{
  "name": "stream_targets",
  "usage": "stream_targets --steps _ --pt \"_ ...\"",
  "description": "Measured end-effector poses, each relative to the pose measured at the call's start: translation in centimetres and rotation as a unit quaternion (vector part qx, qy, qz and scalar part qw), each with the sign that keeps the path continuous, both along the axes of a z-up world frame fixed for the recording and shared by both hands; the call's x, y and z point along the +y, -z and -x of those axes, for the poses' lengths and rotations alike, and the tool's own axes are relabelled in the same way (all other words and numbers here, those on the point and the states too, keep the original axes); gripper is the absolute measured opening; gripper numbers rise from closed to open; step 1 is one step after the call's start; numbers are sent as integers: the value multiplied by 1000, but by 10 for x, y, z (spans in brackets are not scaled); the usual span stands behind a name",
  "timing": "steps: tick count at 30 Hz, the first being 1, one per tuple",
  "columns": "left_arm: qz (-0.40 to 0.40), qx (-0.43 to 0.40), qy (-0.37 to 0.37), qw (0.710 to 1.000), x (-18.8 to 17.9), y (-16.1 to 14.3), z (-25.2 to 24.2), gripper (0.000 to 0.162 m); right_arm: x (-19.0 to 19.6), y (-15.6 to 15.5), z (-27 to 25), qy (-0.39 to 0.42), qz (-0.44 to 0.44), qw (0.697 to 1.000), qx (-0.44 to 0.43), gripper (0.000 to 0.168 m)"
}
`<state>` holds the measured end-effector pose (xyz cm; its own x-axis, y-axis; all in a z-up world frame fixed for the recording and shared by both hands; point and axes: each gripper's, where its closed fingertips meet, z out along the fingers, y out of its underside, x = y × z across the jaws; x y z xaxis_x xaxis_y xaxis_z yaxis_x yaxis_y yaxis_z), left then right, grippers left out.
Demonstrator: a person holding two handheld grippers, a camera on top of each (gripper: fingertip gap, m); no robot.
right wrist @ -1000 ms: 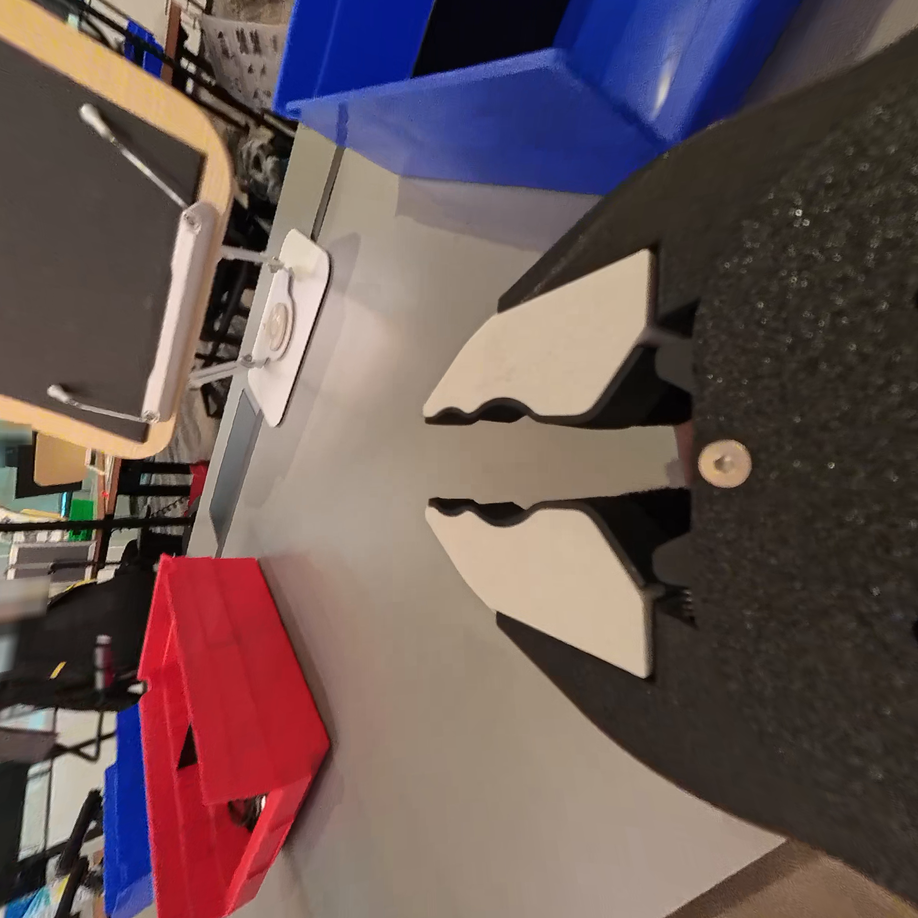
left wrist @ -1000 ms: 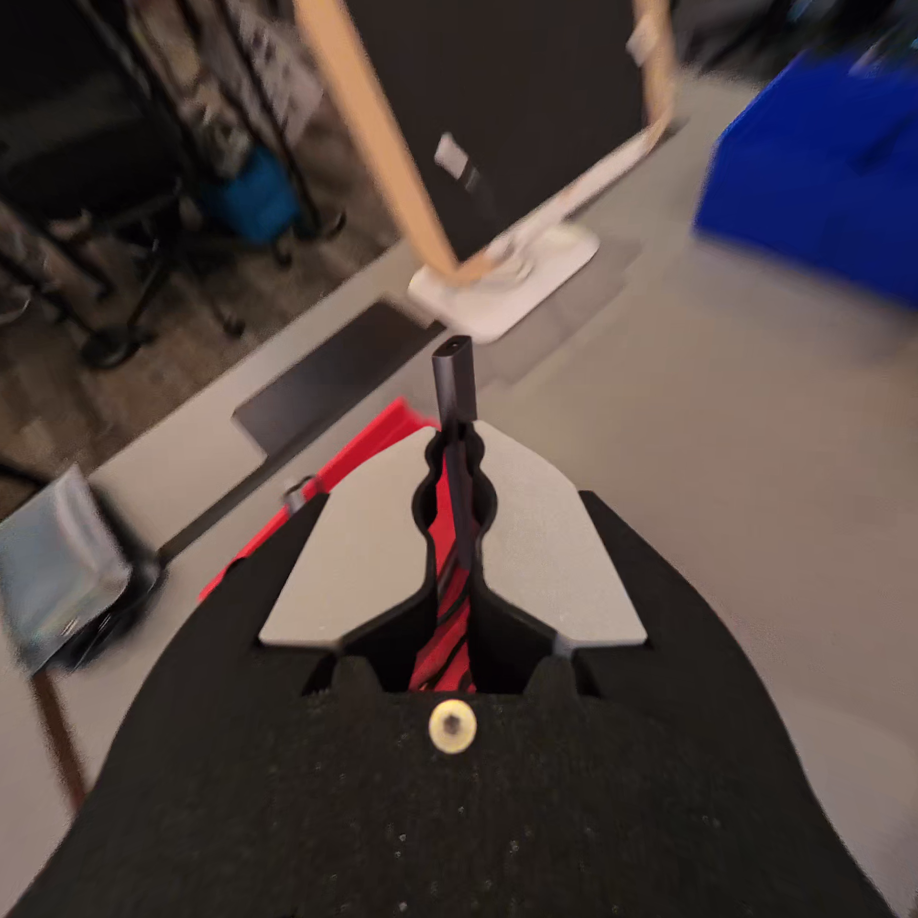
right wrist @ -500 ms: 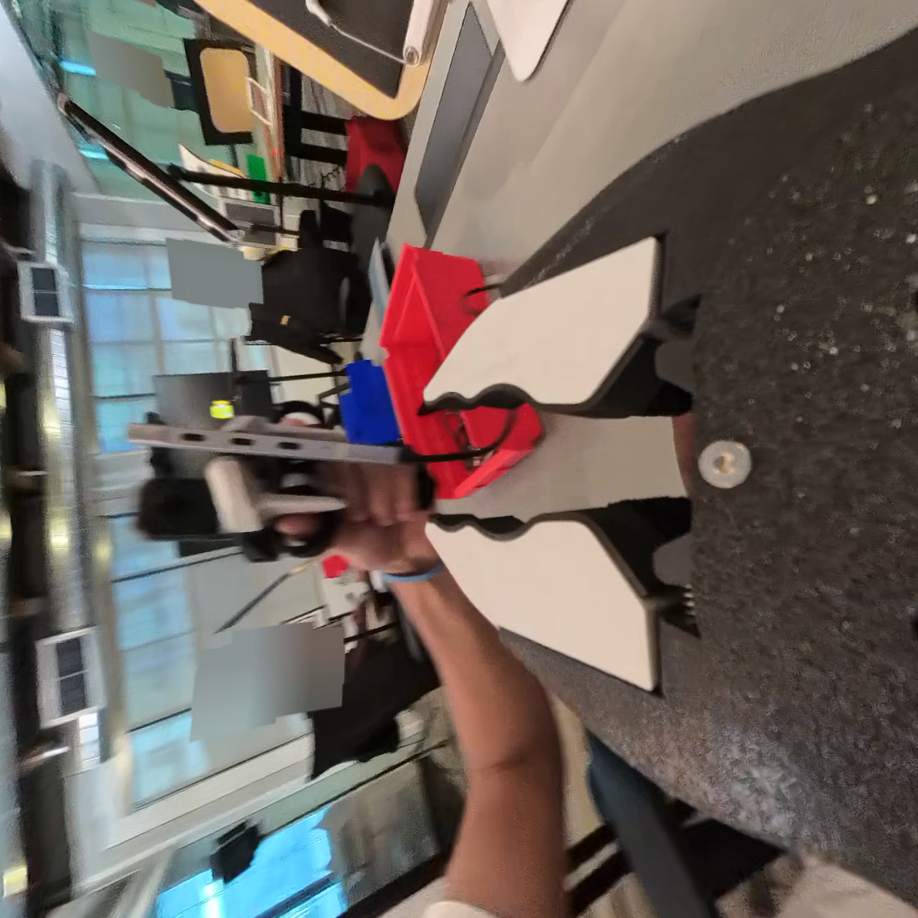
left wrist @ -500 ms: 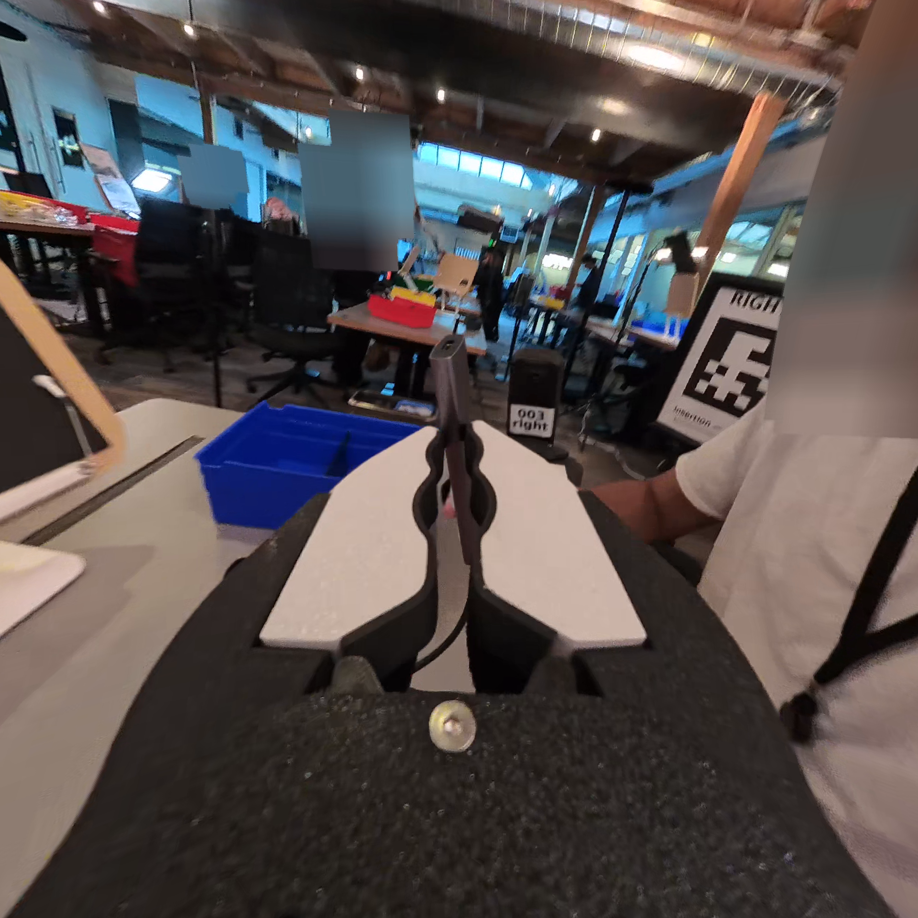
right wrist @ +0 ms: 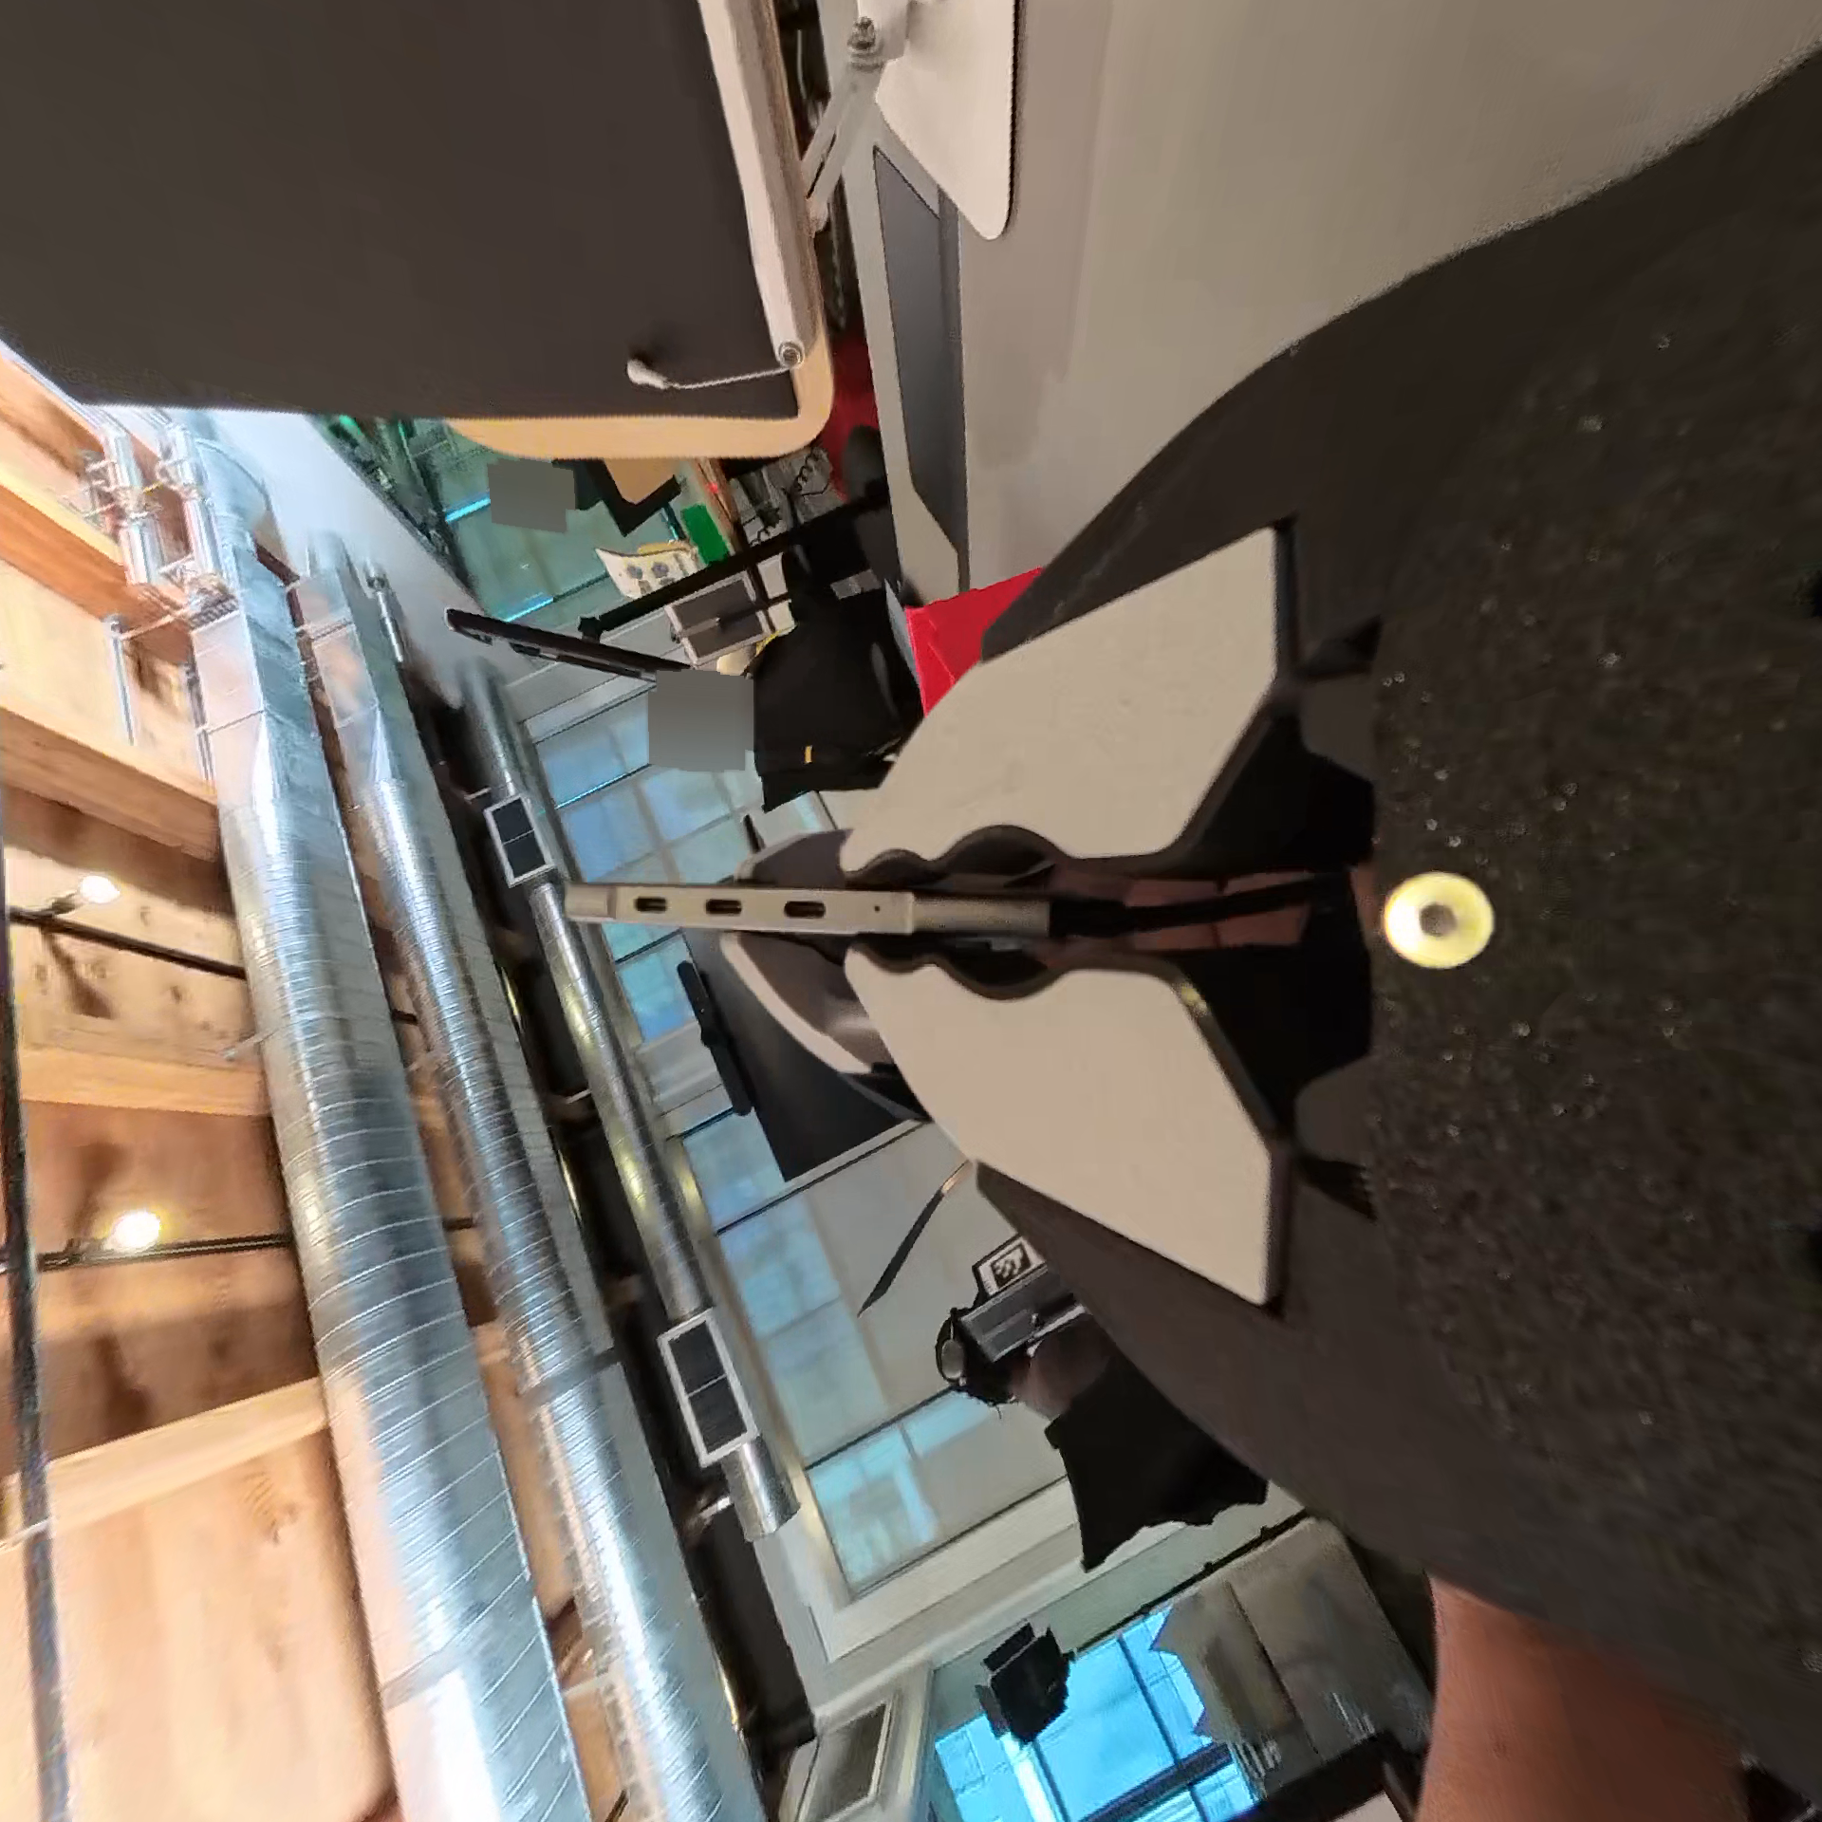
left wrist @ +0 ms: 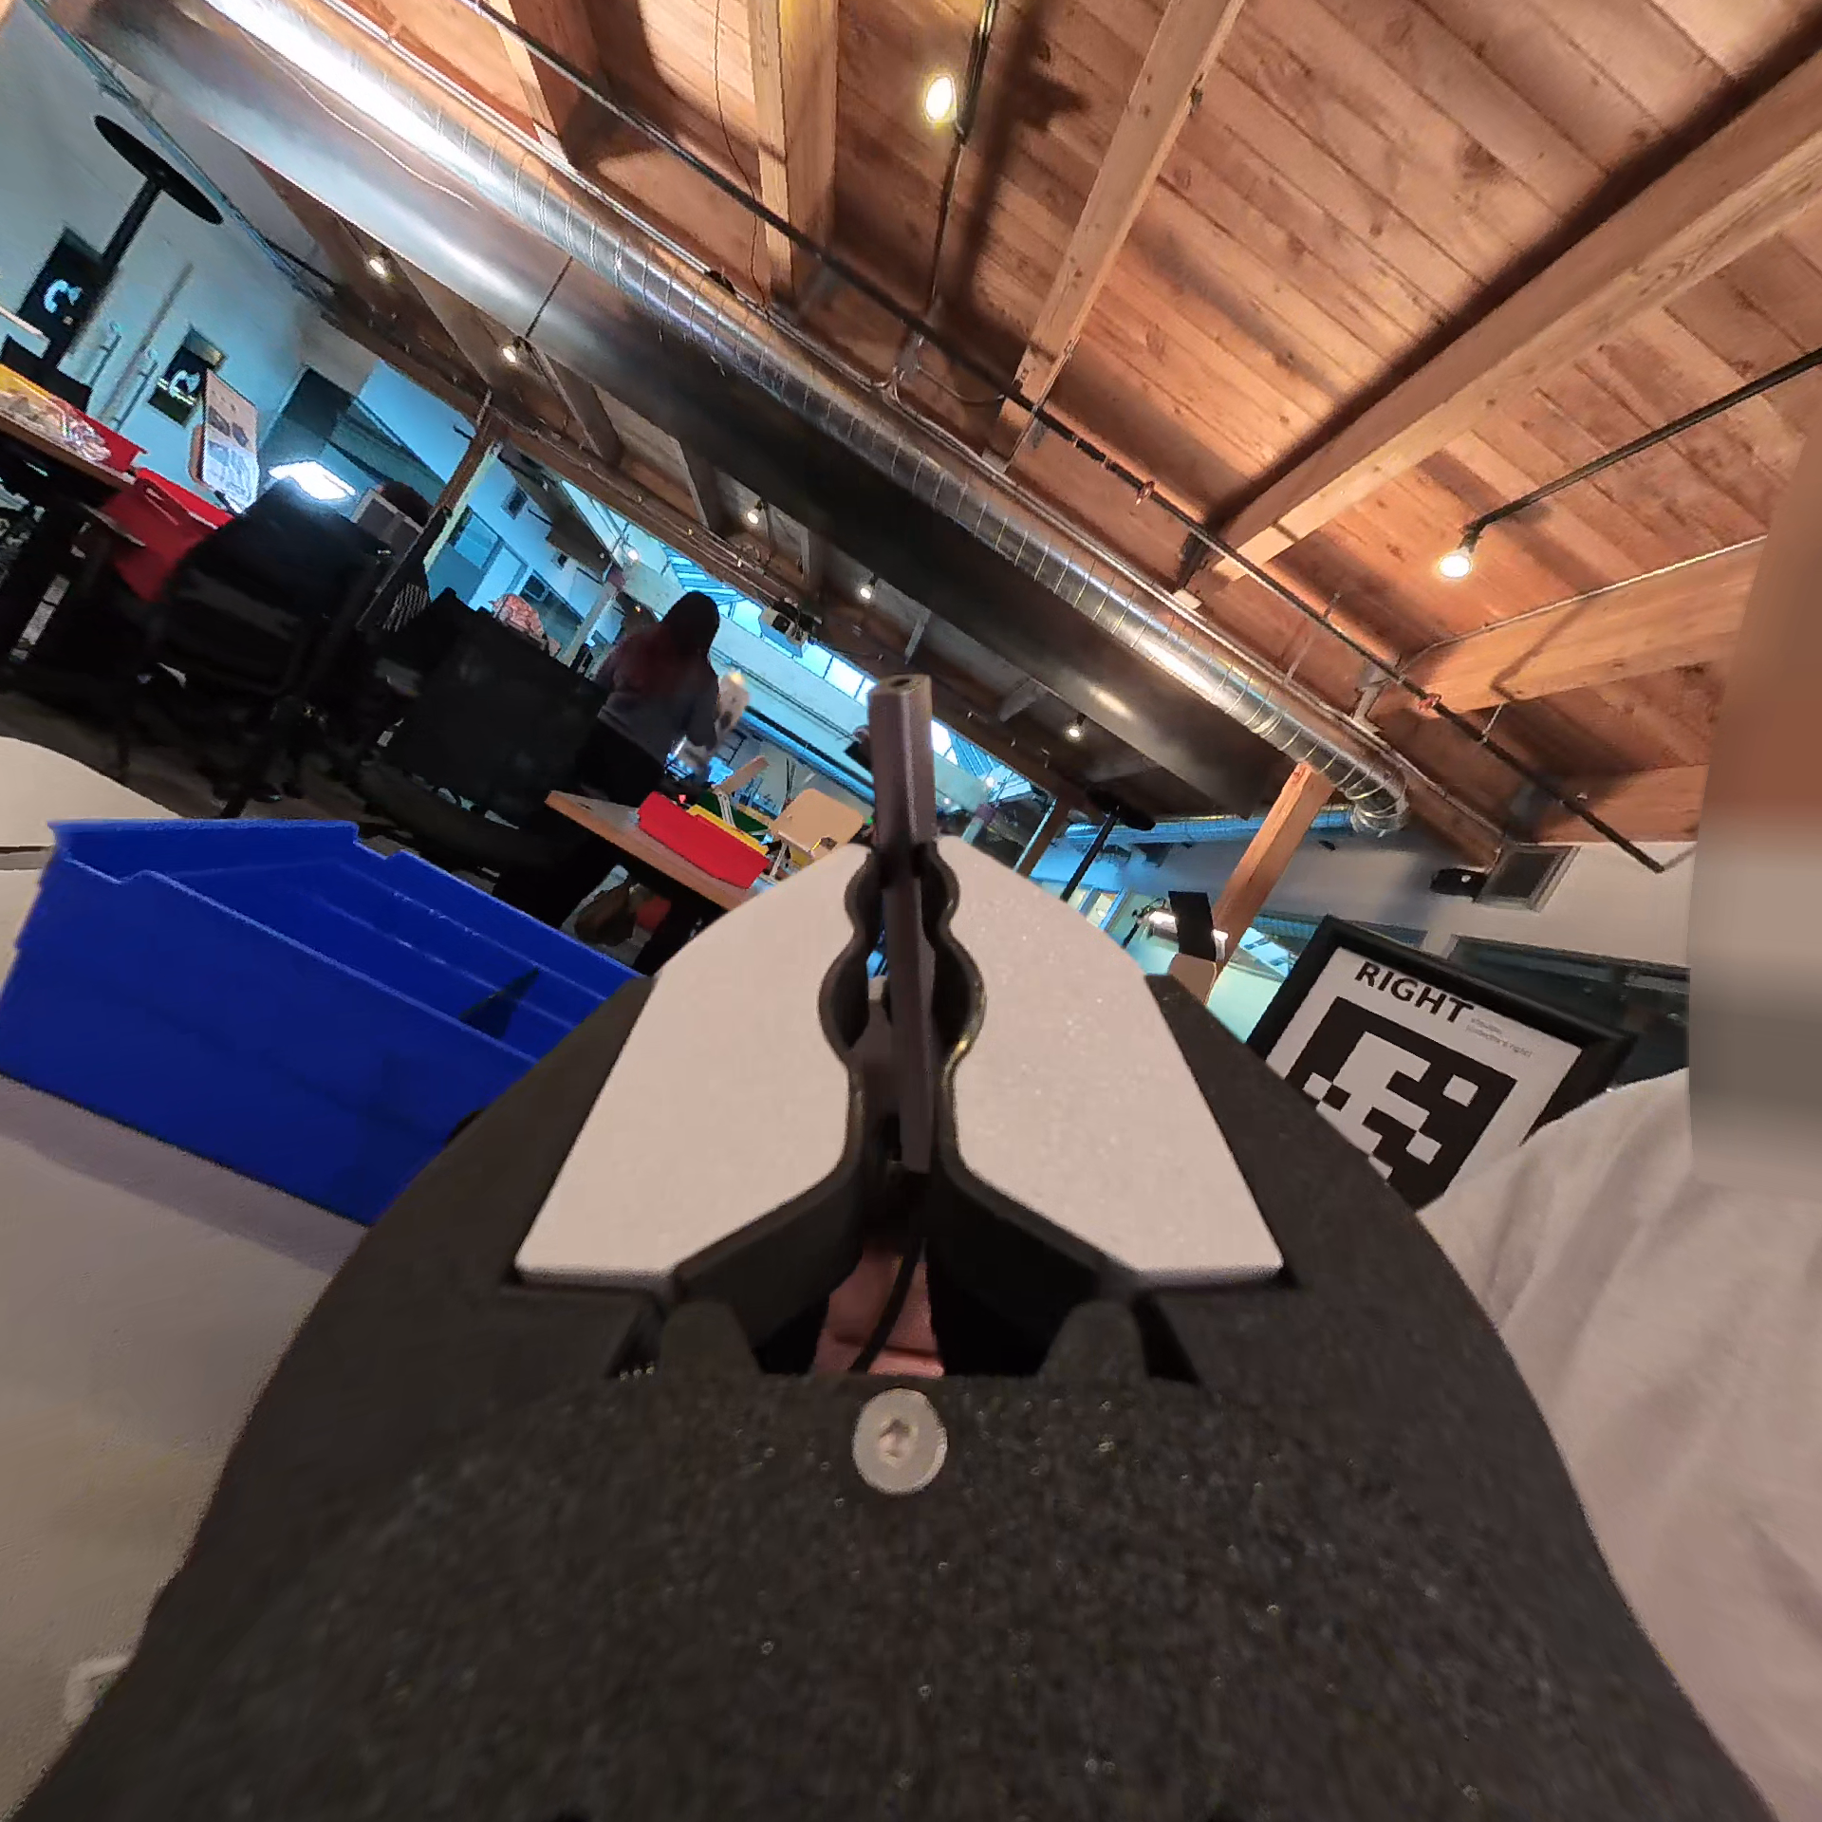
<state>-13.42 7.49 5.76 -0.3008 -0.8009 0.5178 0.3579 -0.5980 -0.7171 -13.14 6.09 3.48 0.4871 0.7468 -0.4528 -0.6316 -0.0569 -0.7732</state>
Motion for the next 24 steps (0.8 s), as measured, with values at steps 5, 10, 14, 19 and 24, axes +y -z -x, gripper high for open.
stream_targets --steps 5,10,14,19,24 --pt "-2 8 -1 1000 -3 9 -1 8 -1 10 -3 2 -4 998 -69 9" --pt "11 122 -2 992 3 48 9 26 11 45 -1 72 -27 944 -322 9" --pt "-3 225 -26 974 1 83 14 53 12 71 14 117 -89 857 -494 9" --pt "48 219 4 975 -4 96 24 26 10 82 30 128 -140 794 -578 9" --pt "98 174 50 978 -10 98 30 23 5 85 35 104 -199 755 -617 11"
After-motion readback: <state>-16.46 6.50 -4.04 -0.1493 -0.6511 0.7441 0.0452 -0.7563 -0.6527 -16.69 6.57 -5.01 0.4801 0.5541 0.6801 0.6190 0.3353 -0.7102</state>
